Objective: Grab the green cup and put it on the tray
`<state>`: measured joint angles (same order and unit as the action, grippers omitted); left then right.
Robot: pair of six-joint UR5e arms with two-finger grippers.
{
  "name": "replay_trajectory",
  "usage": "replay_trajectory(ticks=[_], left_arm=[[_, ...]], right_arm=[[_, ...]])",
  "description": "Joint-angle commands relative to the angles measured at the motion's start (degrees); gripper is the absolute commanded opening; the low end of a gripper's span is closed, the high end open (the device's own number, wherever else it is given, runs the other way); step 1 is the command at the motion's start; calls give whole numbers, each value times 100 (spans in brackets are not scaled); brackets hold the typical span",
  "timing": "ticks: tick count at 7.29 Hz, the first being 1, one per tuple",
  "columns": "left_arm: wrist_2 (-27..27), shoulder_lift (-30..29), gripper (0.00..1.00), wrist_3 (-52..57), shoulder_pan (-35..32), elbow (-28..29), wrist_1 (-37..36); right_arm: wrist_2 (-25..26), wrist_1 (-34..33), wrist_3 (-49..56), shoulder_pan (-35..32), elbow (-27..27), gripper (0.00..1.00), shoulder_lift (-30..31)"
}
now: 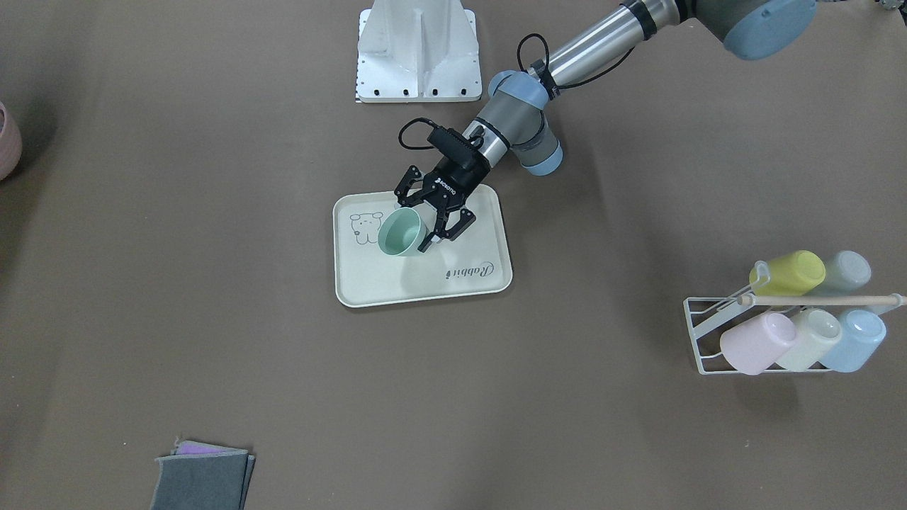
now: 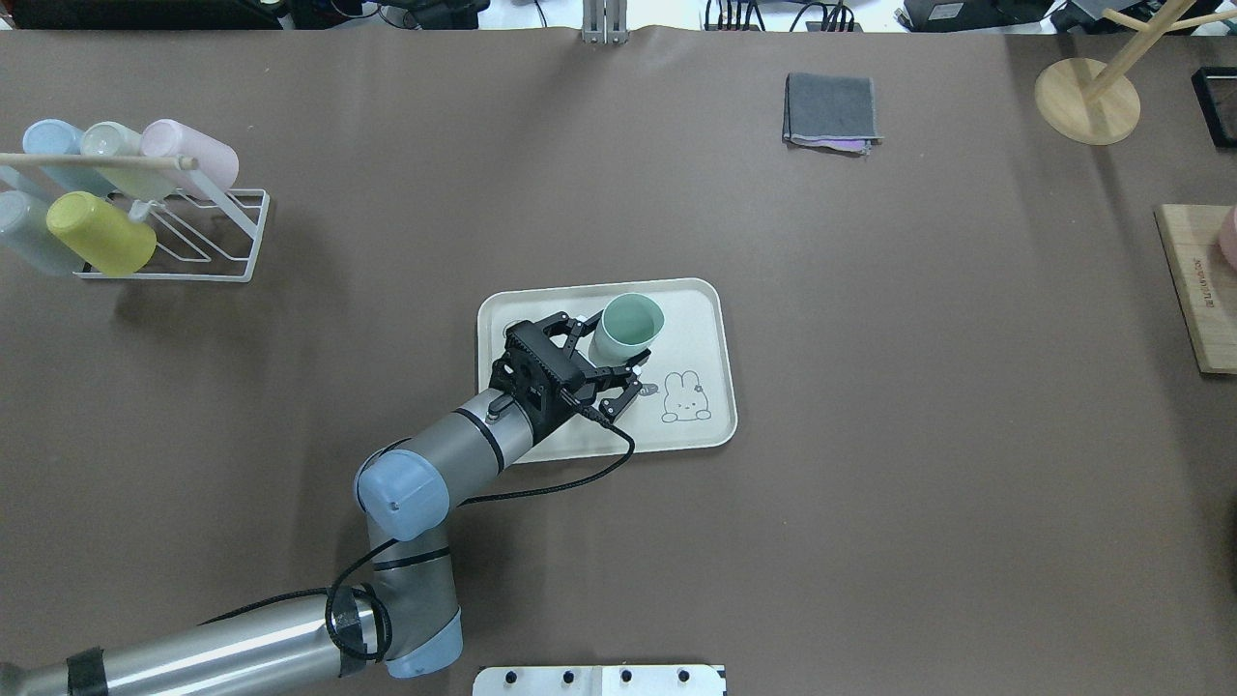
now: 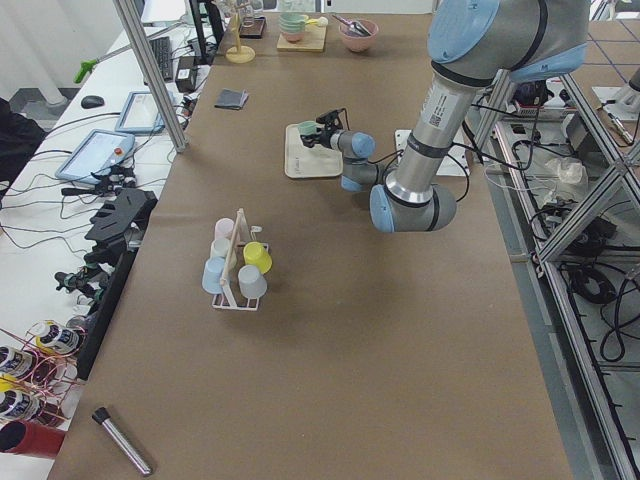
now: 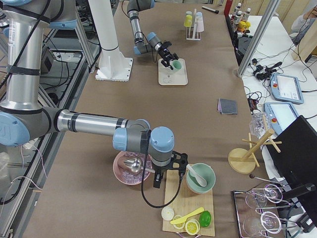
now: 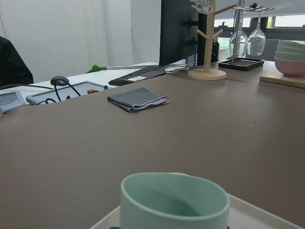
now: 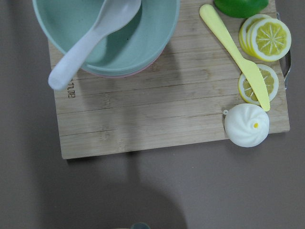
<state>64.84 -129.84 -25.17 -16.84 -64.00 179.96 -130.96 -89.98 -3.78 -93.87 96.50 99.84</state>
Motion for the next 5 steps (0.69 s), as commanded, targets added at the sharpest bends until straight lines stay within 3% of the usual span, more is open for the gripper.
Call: replay_trajectory(ticks=[1, 3, 4, 5], left_arm=[[20, 11, 60, -32, 6, -16, 117], [90, 46, 74, -32, 23, -34, 188], [90, 47, 98, -23, 23, -34, 206], [90, 55, 98, 3, 23, -34, 241]], right_arm=[[0, -2, 0, 0, 0, 100, 0], [0, -2, 0, 0, 0, 100, 0], [0, -2, 0, 0, 0, 100, 0], [0, -2, 0, 0, 0, 100, 0]])
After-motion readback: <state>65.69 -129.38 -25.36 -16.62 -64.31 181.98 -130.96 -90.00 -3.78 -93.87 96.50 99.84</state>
